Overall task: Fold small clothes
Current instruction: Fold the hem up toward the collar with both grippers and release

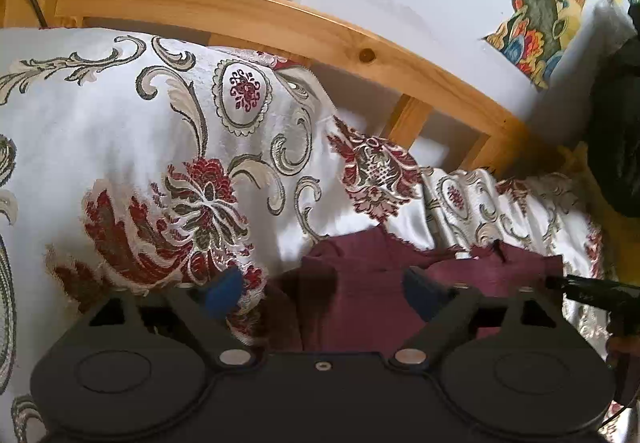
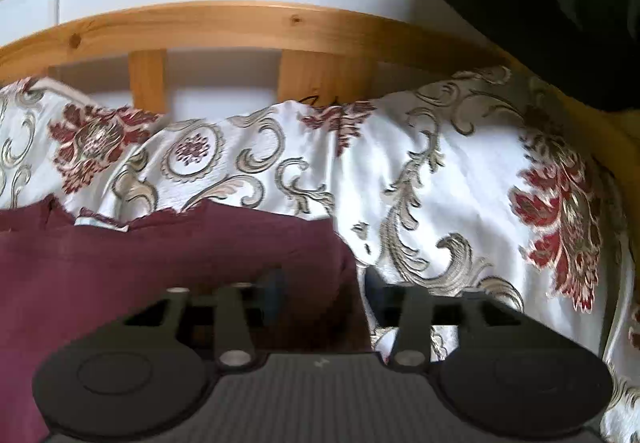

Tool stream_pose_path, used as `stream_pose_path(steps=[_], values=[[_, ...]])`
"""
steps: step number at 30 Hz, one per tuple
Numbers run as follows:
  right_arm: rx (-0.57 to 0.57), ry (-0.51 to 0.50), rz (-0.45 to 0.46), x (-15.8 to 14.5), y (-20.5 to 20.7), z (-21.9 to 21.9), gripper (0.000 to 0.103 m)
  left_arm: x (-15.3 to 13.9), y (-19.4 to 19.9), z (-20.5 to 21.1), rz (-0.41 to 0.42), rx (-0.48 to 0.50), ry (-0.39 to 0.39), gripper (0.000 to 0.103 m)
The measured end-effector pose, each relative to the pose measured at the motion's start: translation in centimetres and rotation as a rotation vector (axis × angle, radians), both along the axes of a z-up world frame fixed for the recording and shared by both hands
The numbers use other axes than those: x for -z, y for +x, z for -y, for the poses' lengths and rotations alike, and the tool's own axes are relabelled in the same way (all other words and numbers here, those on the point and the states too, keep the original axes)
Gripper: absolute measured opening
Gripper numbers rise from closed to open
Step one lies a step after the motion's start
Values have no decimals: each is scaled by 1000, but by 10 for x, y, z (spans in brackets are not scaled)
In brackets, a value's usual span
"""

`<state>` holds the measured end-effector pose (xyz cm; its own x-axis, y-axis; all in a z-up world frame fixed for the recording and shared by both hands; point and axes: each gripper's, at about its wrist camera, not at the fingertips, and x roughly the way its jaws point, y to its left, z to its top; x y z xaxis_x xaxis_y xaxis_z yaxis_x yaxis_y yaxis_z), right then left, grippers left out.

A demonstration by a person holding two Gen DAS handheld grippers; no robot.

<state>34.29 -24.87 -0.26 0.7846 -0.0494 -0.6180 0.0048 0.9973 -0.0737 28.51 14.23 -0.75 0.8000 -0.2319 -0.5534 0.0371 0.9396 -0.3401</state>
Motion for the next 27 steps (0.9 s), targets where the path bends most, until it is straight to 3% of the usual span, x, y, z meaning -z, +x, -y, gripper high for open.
stream_pose_path(steps=[3, 6, 11, 15, 22, 27], values=[[-2, 33, 24, 6, -7, 9, 88, 3, 1, 6, -16, 4, 45, 98], [-9, 10, 16, 18, -13, 10, 97, 8, 2, 11, -33, 7, 90, 101], [22, -70, 23, 38, -25, 11, 103, 25, 6, 22, -102, 20, 220, 101], [30, 32, 28, 40, -35, 23, 103, 29, 4, 30, -111, 38, 279, 101], [77, 132, 62, 32, -64, 34, 103, 26, 0, 29, -143, 16, 263, 102], [53, 206, 134, 31, -101, 25, 103, 18, -19, 25, -177, -31, 147, 102]])
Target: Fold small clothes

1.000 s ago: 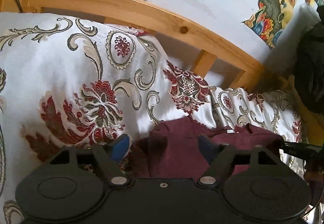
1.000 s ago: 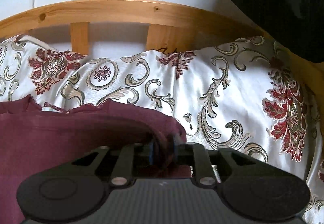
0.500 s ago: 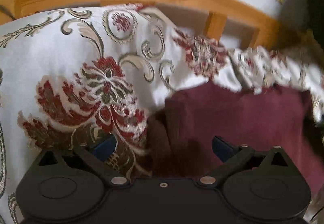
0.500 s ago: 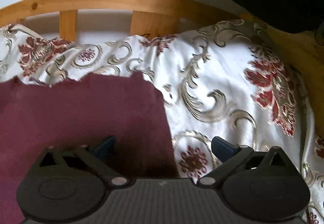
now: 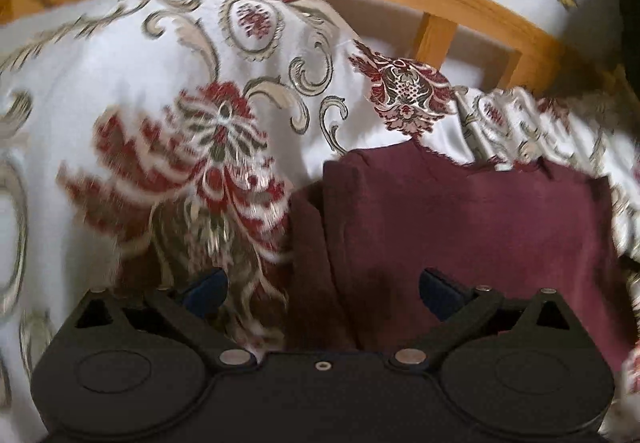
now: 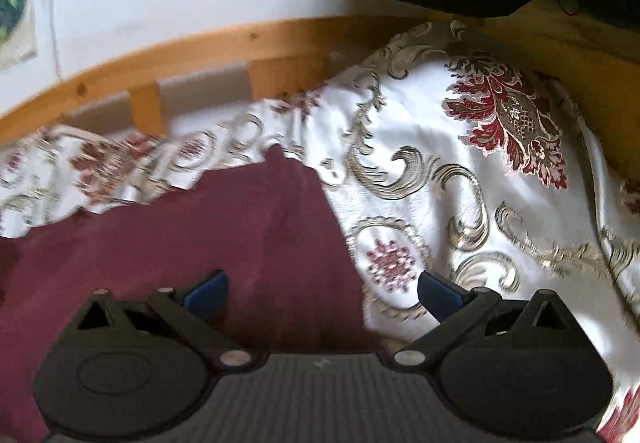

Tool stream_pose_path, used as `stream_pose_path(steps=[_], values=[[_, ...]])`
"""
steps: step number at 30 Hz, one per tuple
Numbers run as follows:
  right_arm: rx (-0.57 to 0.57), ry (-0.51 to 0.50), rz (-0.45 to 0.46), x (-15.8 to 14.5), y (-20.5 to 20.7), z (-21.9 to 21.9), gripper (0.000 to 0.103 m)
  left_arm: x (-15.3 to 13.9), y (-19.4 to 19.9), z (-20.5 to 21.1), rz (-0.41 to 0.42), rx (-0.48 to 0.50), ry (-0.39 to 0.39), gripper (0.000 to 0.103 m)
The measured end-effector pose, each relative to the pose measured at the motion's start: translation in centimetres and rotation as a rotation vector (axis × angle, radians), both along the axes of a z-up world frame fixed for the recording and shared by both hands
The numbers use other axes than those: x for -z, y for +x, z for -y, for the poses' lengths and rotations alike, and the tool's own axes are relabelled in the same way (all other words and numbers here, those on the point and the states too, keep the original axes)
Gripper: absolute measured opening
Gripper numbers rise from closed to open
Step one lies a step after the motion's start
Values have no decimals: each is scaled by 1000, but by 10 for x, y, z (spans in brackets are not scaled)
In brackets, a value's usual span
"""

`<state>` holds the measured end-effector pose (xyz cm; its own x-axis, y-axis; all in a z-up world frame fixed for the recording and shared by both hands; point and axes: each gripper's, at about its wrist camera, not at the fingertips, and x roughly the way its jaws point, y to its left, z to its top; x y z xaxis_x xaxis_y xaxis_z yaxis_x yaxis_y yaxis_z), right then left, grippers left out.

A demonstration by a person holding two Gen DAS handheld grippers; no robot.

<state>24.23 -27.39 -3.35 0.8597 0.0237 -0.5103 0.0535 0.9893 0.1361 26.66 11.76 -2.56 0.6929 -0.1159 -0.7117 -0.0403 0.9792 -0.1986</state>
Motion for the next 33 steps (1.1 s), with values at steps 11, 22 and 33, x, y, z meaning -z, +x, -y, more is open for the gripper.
stream_pose_path(steps=[11, 22, 33], values=[[-31, -53, 115, -2, -63, -52, 103, 5, -83, -3, -83, -112, -158, 102], [-237, -177, 138, 0, -83, -127, 103, 12, -106, 3, -109, -112, -220, 102], [-324, -143, -46, 41, -63, -146, 103, 31, -89, -4, -159, -135, -230, 102]])
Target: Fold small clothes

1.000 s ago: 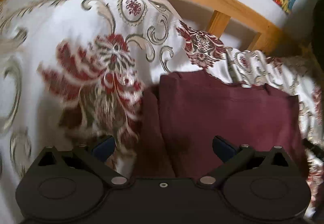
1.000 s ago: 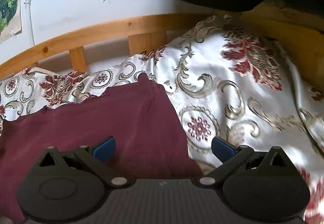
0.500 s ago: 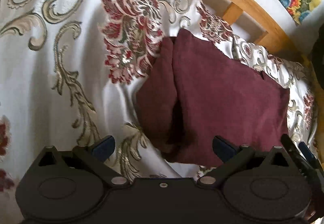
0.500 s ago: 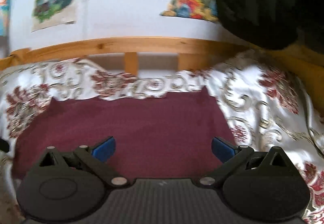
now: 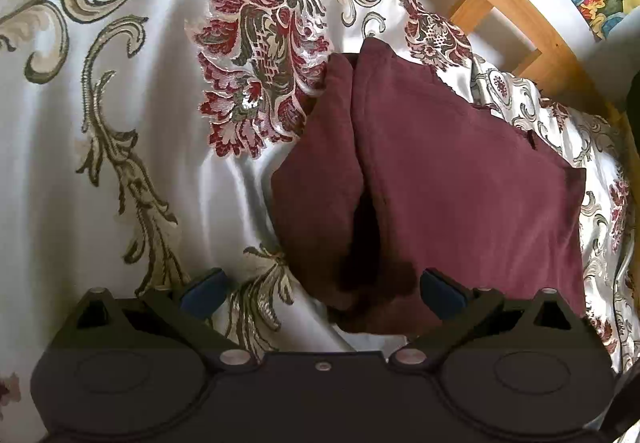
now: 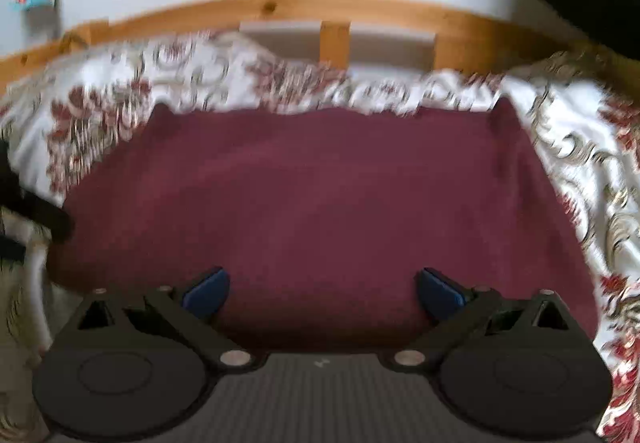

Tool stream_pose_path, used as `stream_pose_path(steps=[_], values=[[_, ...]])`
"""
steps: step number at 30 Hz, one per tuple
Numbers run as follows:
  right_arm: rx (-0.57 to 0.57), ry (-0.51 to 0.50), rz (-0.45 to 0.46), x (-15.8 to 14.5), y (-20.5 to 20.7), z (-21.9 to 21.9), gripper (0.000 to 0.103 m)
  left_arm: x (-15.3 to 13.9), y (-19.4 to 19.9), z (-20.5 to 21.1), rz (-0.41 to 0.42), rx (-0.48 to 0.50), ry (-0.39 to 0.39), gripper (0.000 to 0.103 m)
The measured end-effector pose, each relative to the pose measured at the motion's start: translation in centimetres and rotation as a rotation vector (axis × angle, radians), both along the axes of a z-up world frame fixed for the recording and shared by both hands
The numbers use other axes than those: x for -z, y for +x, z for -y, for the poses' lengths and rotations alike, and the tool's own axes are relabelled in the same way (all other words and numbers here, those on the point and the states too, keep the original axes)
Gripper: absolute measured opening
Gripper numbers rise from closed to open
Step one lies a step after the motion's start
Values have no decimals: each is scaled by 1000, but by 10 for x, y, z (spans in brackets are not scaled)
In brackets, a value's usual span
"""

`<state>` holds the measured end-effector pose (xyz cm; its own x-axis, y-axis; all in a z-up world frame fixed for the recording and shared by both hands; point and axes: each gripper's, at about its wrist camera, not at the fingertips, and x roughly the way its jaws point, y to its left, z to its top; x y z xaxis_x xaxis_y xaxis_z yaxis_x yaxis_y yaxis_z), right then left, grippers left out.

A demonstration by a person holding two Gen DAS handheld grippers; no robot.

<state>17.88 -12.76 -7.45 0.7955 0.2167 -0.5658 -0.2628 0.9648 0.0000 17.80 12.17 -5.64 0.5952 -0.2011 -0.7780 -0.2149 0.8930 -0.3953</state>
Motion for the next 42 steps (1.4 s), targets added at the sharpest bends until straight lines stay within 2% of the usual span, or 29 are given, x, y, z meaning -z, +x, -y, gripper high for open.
stream_pose_path(steps=[7, 35, 37, 40, 42], values=[[7, 33, 30, 6, -7, 4, 103, 4, 6, 1, -5, 9, 1, 102], [4, 52, 27, 8, -6, 7, 103, 5, 7, 1, -12, 27, 16, 102], [4, 53, 27, 8, -6, 7, 103, 3, 9, -1, -13, 36, -4, 102], [5, 55, 27, 7, -6, 8, 103, -1, 11, -5, 68, 31, -56, 102], [5, 57, 27, 7, -6, 7, 103, -5, 16, -4, 113, 41, -35, 102]])
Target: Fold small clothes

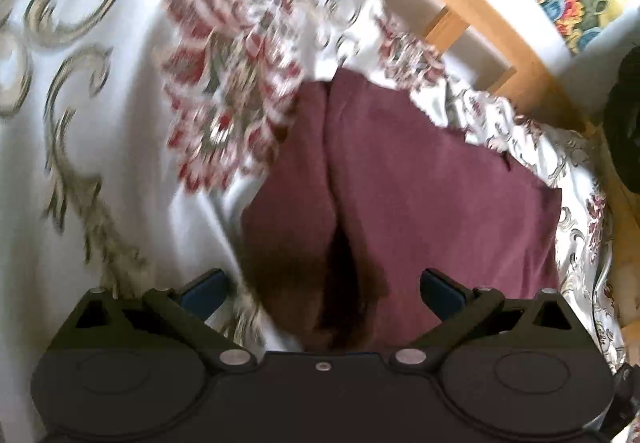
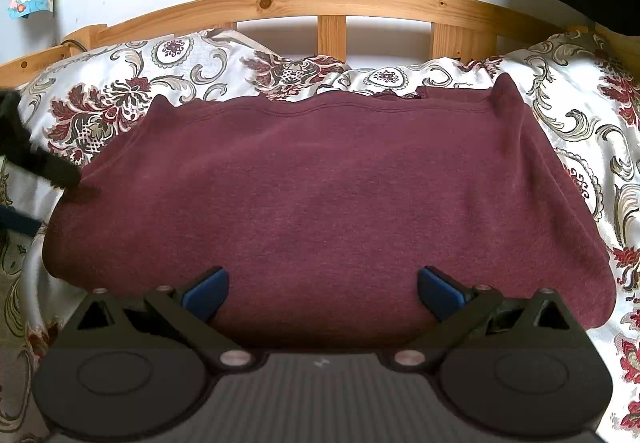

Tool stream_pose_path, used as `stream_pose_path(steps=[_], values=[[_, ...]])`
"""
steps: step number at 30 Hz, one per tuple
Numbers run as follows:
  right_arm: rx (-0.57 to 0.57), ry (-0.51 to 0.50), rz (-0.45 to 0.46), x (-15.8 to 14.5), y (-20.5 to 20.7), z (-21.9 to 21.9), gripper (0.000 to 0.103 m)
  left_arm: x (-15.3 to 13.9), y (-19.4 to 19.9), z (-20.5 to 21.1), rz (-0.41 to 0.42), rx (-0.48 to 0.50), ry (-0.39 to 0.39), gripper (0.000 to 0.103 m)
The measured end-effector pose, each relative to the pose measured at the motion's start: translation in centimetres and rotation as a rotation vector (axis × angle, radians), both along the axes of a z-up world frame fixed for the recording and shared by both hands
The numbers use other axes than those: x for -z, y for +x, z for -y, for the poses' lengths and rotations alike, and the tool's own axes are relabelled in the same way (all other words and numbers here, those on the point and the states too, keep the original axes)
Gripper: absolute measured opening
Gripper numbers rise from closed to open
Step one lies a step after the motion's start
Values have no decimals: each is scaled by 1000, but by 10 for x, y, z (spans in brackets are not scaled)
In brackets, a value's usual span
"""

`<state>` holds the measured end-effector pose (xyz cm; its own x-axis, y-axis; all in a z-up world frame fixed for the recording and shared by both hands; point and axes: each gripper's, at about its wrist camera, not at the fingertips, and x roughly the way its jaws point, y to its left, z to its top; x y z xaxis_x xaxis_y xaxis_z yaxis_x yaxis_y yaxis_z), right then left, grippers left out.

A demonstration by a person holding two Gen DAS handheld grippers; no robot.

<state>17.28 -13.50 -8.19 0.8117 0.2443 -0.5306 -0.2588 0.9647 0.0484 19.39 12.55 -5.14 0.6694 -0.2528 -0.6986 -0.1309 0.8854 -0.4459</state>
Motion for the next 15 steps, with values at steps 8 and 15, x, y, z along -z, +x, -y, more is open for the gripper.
stream_pose_path(steps=[8, 15], values=[[0, 14, -1, 1, 0, 1, 103, 11, 37, 12, 112, 88, 150, 102], [1, 29, -1, 2, 1, 1, 103, 20, 41, 13, 128, 121, 182, 102]])
